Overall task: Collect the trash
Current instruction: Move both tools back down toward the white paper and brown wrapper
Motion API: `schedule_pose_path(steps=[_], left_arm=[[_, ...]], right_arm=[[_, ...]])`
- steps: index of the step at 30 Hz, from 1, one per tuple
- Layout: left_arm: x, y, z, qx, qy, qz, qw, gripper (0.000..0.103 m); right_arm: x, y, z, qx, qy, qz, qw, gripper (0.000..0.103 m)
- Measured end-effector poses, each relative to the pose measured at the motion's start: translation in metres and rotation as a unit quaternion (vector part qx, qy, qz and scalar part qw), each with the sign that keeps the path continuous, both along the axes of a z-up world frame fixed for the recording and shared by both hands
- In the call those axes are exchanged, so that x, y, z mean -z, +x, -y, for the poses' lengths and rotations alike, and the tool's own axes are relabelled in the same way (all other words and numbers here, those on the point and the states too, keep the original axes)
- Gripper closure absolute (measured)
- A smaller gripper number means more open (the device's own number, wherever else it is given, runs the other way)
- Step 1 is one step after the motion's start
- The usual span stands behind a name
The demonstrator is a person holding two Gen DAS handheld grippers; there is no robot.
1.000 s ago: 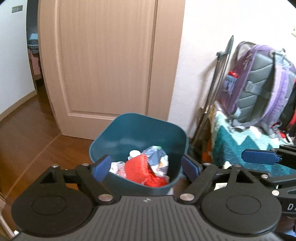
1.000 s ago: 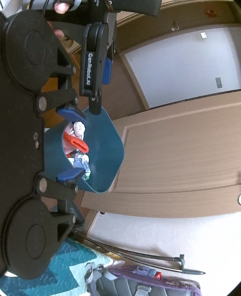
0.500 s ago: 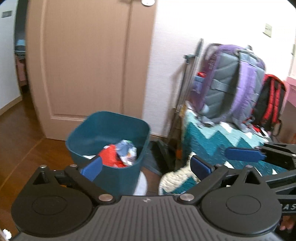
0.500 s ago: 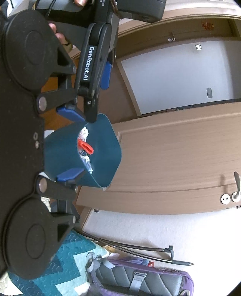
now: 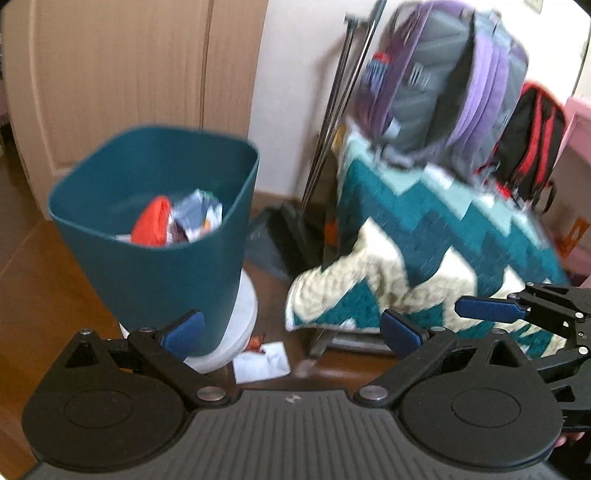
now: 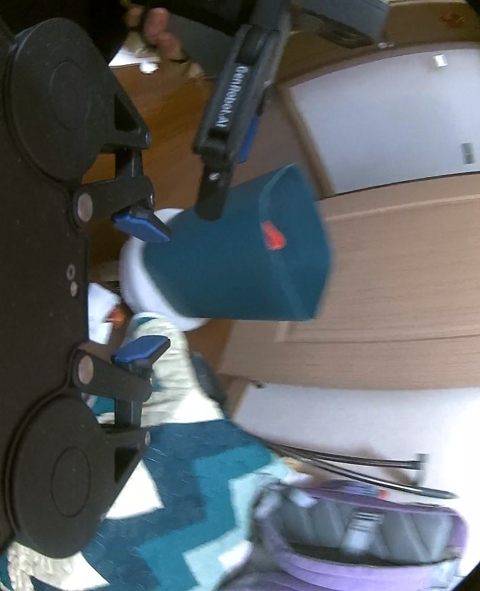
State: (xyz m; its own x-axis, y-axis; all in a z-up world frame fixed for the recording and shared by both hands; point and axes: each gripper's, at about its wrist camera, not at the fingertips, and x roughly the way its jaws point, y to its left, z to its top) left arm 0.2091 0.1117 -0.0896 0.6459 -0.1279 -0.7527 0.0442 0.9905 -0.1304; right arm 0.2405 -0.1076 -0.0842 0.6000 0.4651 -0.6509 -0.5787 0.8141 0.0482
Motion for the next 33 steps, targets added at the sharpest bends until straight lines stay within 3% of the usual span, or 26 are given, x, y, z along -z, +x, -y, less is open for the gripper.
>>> schedule_pose_path(steps=[7, 16, 25, 33], left_arm=[[0.075, 0.039, -0.002, 0.036, 0.053, -0.057, 0.9963, 0.001], [0.157, 0.077, 0.01, 0.08, 0.1, -0.075, 0.9889, 0.001], [0.232, 0.092, 0.005, 0.076, 0.076, -0.112, 0.9878, 0.001], [0.273, 0.09, -0.016, 0.039, 0.053, -0.138, 0.9883, 0.001]], right_arm=[[0.091, 0.038, 0.002, 0.006, -0.039, -0.081, 0.996, 0.048], [0.199, 0.081, -0.01, 0.014, -0.068, -0.139, 0.988, 0.048], [0.293, 0.126, -0.036, -0.012, -0.125, -0.172, 0.977, 0.048], [0.364, 0.159, -0.065, -0.042, -0.16, -0.169, 0.972, 0.048]])
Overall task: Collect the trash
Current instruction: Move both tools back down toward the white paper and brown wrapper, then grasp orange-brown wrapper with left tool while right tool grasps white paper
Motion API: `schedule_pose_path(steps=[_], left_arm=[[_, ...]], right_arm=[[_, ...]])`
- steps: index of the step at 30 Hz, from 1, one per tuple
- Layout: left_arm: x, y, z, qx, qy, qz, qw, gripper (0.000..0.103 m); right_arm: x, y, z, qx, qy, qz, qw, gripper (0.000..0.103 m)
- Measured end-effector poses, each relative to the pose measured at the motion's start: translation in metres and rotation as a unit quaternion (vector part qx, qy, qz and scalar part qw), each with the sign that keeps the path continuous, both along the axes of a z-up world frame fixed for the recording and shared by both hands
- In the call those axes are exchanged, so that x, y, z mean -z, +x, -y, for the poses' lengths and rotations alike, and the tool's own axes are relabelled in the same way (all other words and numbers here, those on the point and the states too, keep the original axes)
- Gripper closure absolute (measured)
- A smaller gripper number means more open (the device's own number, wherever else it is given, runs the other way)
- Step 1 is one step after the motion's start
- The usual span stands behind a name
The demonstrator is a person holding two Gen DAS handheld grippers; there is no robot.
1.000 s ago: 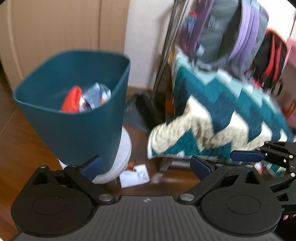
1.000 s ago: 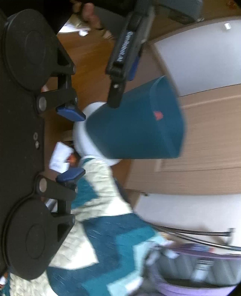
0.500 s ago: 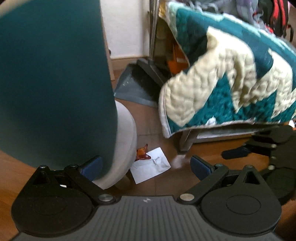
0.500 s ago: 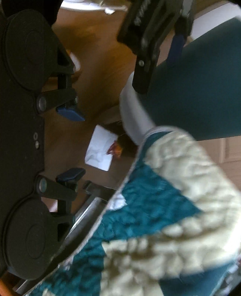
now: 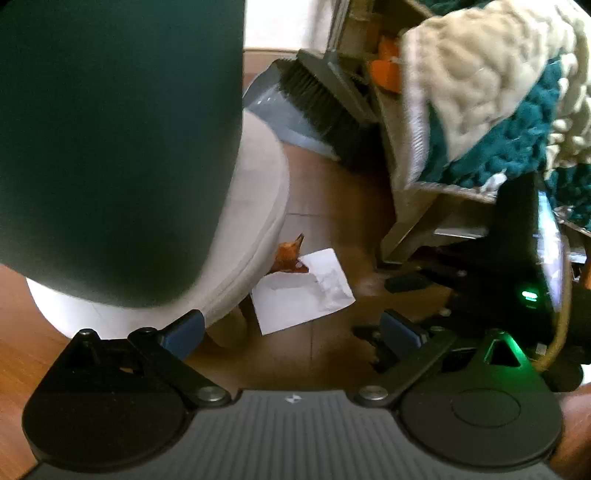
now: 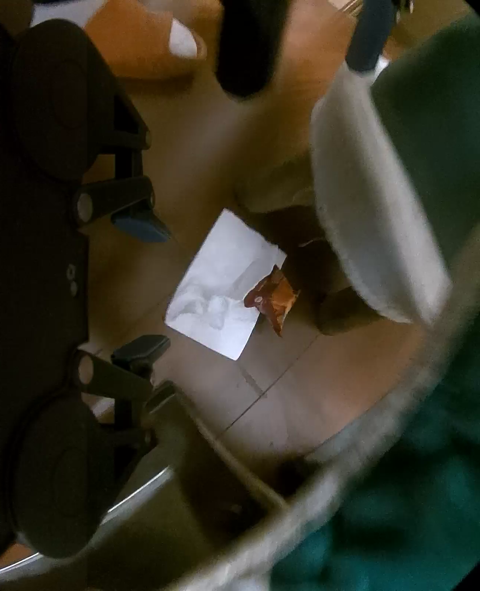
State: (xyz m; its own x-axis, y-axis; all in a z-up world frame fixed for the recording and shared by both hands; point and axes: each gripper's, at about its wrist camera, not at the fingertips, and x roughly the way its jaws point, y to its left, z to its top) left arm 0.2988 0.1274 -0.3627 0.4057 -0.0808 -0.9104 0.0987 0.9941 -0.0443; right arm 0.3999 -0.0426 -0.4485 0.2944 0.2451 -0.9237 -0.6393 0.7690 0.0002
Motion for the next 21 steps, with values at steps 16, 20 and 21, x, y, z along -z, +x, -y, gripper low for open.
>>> schedule_pose_path(steps=[16, 20, 21], left_arm=[[0.005, -0.001, -0.002, -0.01, -0.011, -0.003, 0.9999, 0.001], [0.011, 0.002, 0.004, 0.0, -0.021, -0.015, 0.9997, 0.001], [0.012, 0.003, 0.006, 0.004, -0.025, -0.018, 0.9995, 0.001]], right_arm=[[0.054, 0.039, -0.023, 0.055, -0.005, -0.019, 0.998, 0.059], [0.062, 0.035, -0.019, 0.055, -0.026, -0.02, 0.998, 0.085], [0.061, 0.034, -0.016, 0.054, -0.022, -0.021, 0.998, 0.088]])
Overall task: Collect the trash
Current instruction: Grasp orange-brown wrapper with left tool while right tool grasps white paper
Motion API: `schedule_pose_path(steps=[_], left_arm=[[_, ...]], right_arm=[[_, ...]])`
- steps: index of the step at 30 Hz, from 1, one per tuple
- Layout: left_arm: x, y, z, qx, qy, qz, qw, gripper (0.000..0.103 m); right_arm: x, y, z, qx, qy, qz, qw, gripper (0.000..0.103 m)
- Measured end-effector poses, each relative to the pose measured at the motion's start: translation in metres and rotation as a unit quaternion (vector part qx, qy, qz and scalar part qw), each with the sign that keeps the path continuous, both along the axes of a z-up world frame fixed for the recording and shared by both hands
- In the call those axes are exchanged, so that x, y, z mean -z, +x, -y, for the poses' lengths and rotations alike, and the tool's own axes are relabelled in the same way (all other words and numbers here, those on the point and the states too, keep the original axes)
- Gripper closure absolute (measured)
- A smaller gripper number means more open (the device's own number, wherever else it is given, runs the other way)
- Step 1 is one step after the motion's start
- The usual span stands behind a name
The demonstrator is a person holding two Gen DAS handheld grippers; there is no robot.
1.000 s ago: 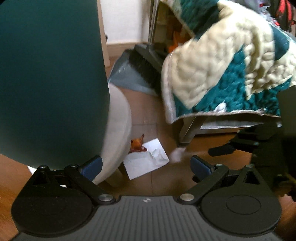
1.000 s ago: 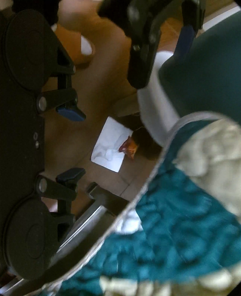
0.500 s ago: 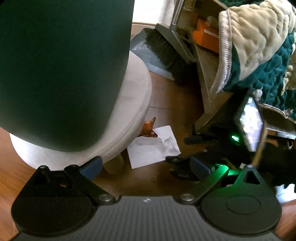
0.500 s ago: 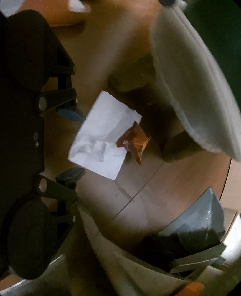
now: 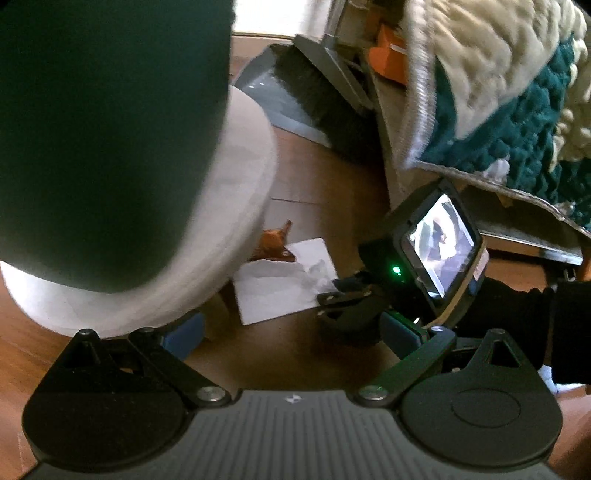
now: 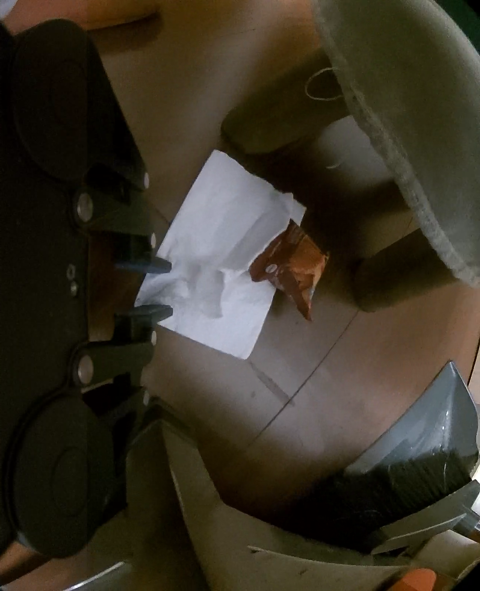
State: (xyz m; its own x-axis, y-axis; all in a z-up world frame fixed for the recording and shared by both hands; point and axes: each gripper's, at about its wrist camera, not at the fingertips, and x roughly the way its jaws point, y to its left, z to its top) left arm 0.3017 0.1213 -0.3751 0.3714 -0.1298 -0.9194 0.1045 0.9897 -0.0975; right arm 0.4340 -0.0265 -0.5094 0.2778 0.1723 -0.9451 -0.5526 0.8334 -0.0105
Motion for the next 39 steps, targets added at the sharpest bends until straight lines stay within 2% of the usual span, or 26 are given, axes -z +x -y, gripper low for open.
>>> schedule_pose_path(steps=[1, 2, 9, 13, 19, 26, 27, 29, 33, 35, 38, 39], left_arm=[[0.002, 0.0, 0.002, 0.003, -0.003, -0.002, 1.0, 0.001], [0.004, 0.0, 0.005, 0.006, -0.004, -0.004, 1.0, 0.001], [0.023, 0.003, 0.017, 0.023, -0.002, -0.017, 0.9996, 0.002], [0.035, 0.008, 0.025, 0.027, -0.011, -0.023, 0.9993, 0.002], [0.069, 0.017, 0.048, 0.047, -0.008, -0.048, 0.9977, 0.002], [0.097, 0.009, 0.092, 0.136, 0.012, -0.042, 0.9897, 0.005], [0.101, 0.008, 0.097, 0.146, 0.015, -0.045, 0.9882, 0.006], [0.112, 0.011, 0.107, 0.154, 0.015, -0.058, 0.9863, 0.018], [0.131, 0.021, 0.117, 0.13, -0.001, -0.092, 0.9873, 0.031], [0.137, 0.024, 0.118, 0.121, 0.001, -0.1, 0.9876, 0.042], [0.141, 0.028, 0.12, 0.11, -0.003, -0.104, 0.9884, 0.045], [0.143, 0.03, 0.121, 0.108, -0.01, -0.107, 0.9883, 0.051]], right_arm=[[-0.001, -0.001, 0.001, -0.003, 0.0, 0.0, 1.0, 0.098], [-0.001, -0.001, 0.002, -0.008, -0.003, 0.0, 1.0, 0.102], [-0.006, -0.011, 0.022, -0.031, 0.003, -0.002, 1.0, 0.103], [-0.006, -0.023, 0.056, -0.022, 0.009, -0.03, 0.999, 0.103], [-0.007, -0.053, 0.088, -0.042, -0.001, -0.052, 0.998, 0.103], [-0.004, -0.111, 0.087, -0.15, -0.025, -0.058, 0.987, 0.103], [-0.004, -0.116, 0.087, -0.158, -0.024, -0.057, 0.986, 0.103], [-0.004, -0.119, 0.087, -0.157, -0.018, -0.058, 0.986, 0.103], [-0.005, -0.112, 0.088, -0.142, -0.01, -0.06, 0.988, 0.103], [-0.005, -0.11, 0.087, -0.142, -0.008, -0.061, 0.988, 0.103], [-0.006, -0.108, 0.088, -0.139, -0.004, -0.062, 0.988, 0.103], [-0.006, -0.11, 0.092, -0.138, -0.003, -0.062, 0.989, 0.103]])
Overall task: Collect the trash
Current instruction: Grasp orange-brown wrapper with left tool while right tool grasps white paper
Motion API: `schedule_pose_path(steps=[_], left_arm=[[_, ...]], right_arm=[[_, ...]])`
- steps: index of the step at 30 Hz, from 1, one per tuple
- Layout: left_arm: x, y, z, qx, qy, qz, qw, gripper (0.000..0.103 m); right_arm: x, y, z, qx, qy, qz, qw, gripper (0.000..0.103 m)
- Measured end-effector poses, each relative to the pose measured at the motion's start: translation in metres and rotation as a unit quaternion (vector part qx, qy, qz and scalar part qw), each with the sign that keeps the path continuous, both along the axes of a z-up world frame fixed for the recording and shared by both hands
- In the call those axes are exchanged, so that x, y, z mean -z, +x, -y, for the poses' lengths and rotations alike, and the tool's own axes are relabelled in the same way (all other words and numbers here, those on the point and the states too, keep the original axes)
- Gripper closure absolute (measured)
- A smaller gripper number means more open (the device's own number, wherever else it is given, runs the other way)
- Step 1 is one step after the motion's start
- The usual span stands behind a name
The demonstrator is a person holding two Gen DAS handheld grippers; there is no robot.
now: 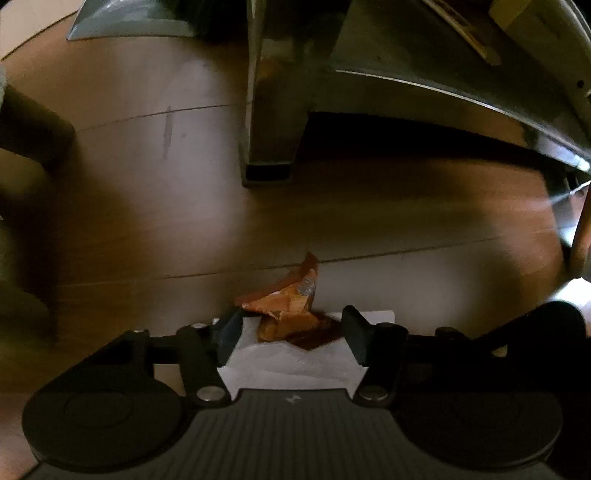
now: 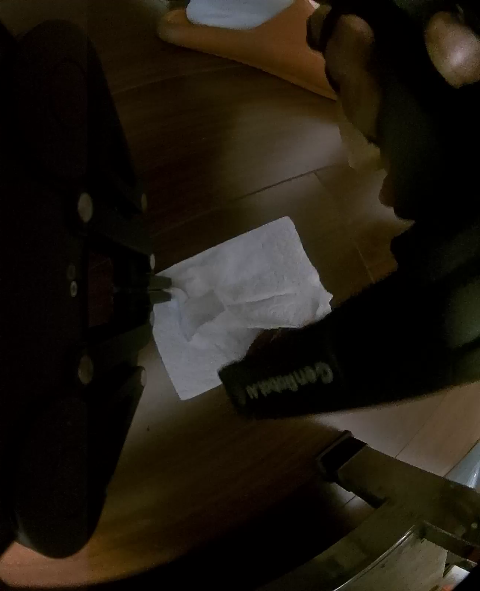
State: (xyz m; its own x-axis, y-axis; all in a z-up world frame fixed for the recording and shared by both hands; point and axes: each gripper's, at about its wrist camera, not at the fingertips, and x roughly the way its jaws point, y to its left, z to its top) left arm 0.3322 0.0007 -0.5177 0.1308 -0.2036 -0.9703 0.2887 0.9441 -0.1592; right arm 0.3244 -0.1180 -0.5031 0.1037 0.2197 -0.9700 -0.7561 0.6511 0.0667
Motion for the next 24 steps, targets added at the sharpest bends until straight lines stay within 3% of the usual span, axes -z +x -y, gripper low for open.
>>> schedule_pose_path(steps=[3, 5, 10, 14, 19, 24], left_arm=[[0.003, 0.002, -0.004, -0.01, -0.01, -0.011, 0.9998, 0.058], [0.003, 0.003, -0.007, -0.018, -0.017, -0.014, 0.9996, 0.069], [-0.001, 0.007, -0.025, -0.044, -0.046, -0.029, 0.9975, 0.071], [-0.009, 0.006, -0.036, -0.043, -0.039, -0.032, 0.9978, 0.073], [-0.039, 0.003, -0.045, -0.03, -0.033, -0.023, 0.9988, 0.073], [-0.084, -0.004, -0.052, -0.018, -0.036, -0.01, 0.9991, 0.073]], right_arm=[[-0.001, -0.004, 0.002, 0.008, 0.003, -0.001, 1.0, 0.103], [-0.002, -0.003, 0.006, 0.014, 0.005, -0.003, 1.0, 0.103], [-0.006, -0.005, 0.008, 0.034, -0.002, 0.008, 0.999, 0.103], [-0.015, -0.004, 0.012, 0.06, -0.003, 0.009, 0.998, 0.103], [-0.036, -0.005, 0.018, 0.088, -0.003, 0.007, 0.996, 0.103], [-0.077, -0.011, 0.014, 0.112, -0.002, 0.015, 0.994, 0.103]])
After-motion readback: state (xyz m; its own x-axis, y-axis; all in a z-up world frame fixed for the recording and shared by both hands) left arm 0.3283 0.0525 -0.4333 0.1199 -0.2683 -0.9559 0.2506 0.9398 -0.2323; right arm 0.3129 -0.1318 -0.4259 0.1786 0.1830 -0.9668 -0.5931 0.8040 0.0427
